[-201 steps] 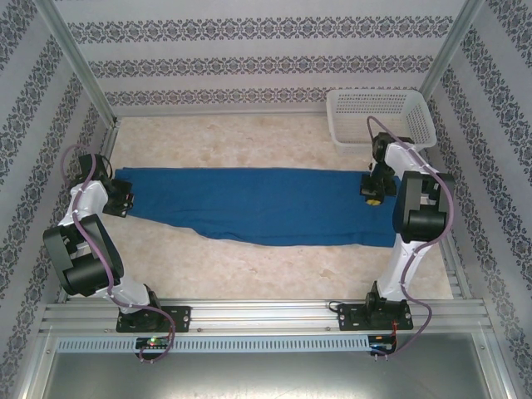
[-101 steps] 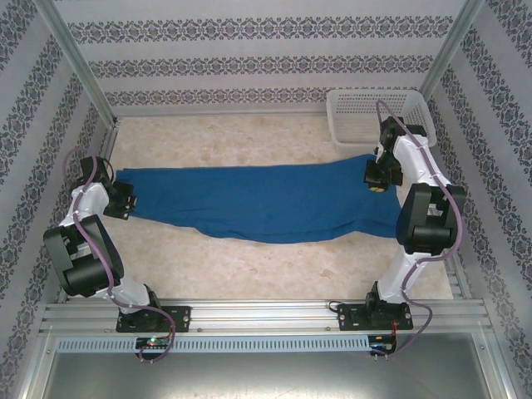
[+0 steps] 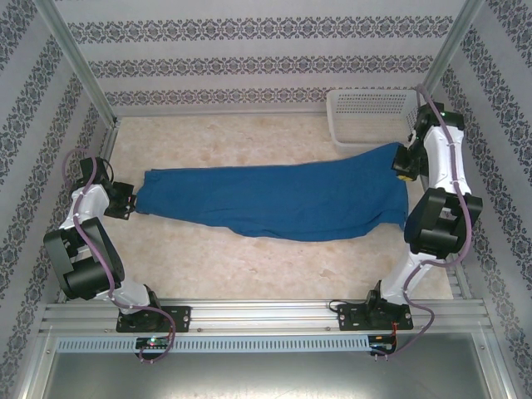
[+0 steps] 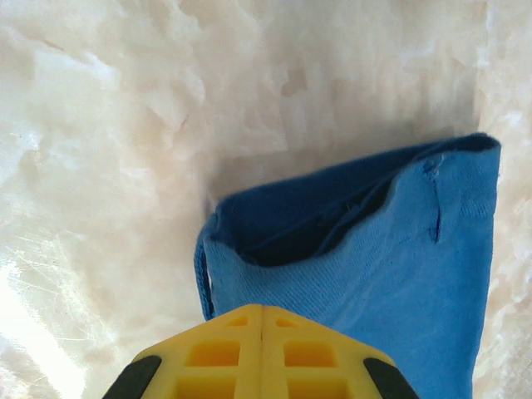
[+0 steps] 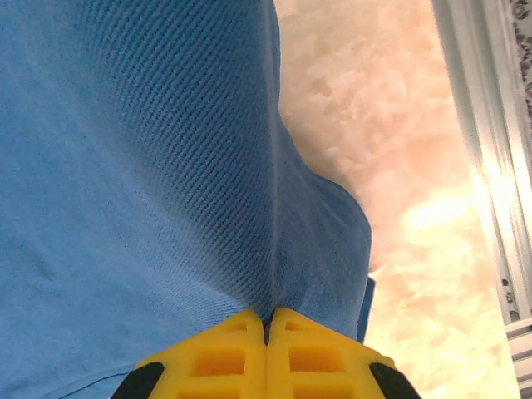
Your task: Roll up the long pants
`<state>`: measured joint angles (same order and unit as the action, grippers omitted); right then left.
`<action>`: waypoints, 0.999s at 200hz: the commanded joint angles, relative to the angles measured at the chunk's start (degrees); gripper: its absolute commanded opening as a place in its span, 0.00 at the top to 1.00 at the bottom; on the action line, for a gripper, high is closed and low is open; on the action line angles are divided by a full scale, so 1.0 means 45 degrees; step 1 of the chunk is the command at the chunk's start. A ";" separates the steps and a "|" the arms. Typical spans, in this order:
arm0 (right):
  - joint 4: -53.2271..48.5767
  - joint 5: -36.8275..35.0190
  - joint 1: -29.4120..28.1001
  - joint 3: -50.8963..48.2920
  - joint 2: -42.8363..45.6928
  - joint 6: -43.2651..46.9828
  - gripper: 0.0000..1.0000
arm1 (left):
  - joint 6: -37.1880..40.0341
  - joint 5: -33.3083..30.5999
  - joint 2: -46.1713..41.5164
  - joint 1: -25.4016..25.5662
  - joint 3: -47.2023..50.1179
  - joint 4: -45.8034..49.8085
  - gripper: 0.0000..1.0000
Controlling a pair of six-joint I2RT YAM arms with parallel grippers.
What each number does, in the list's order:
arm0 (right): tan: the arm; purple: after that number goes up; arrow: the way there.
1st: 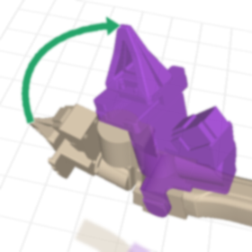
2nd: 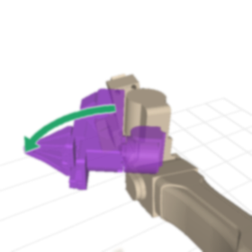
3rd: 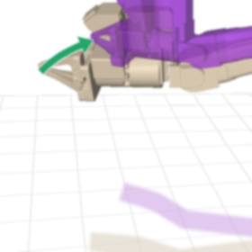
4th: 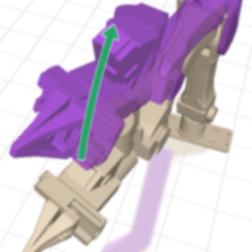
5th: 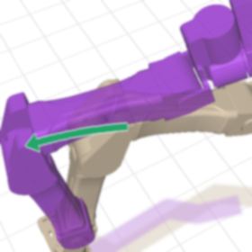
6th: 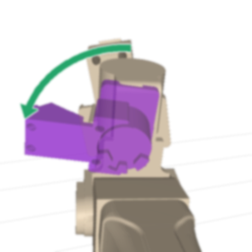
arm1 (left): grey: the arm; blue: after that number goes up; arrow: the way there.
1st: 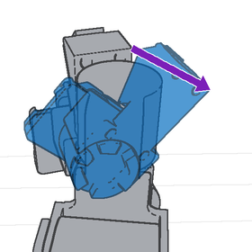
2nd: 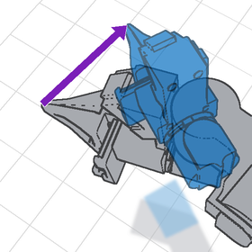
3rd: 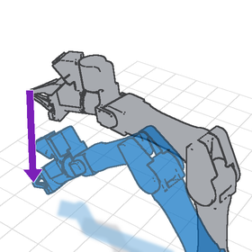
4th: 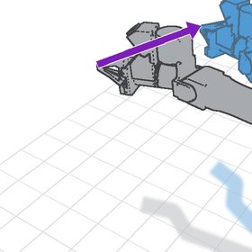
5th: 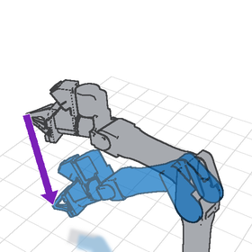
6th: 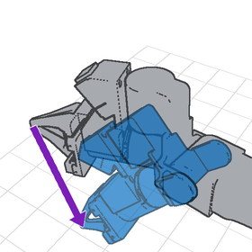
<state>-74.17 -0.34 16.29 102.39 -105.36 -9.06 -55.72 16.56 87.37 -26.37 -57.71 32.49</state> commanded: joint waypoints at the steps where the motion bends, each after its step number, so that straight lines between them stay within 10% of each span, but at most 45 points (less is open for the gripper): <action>1: -0.0844 -0.0369 -0.0094 0.0735 0.0764 0.0066 1.00 | -0.0175 0.0193 -0.0250 -0.0082 0.0066 -0.0130 1.00; 200: 0.0138 0.2280 -0.8770 0.5896 -0.2610 -0.4040 1.00 | 0.0137 0.0136 -0.0159 0.0002 -0.0650 0.0420 1.00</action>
<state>-77.23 7.81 -20.47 124.11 -114.08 -23.29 -55.77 17.56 87.37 -26.33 -58.48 32.60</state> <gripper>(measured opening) 0.066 0.046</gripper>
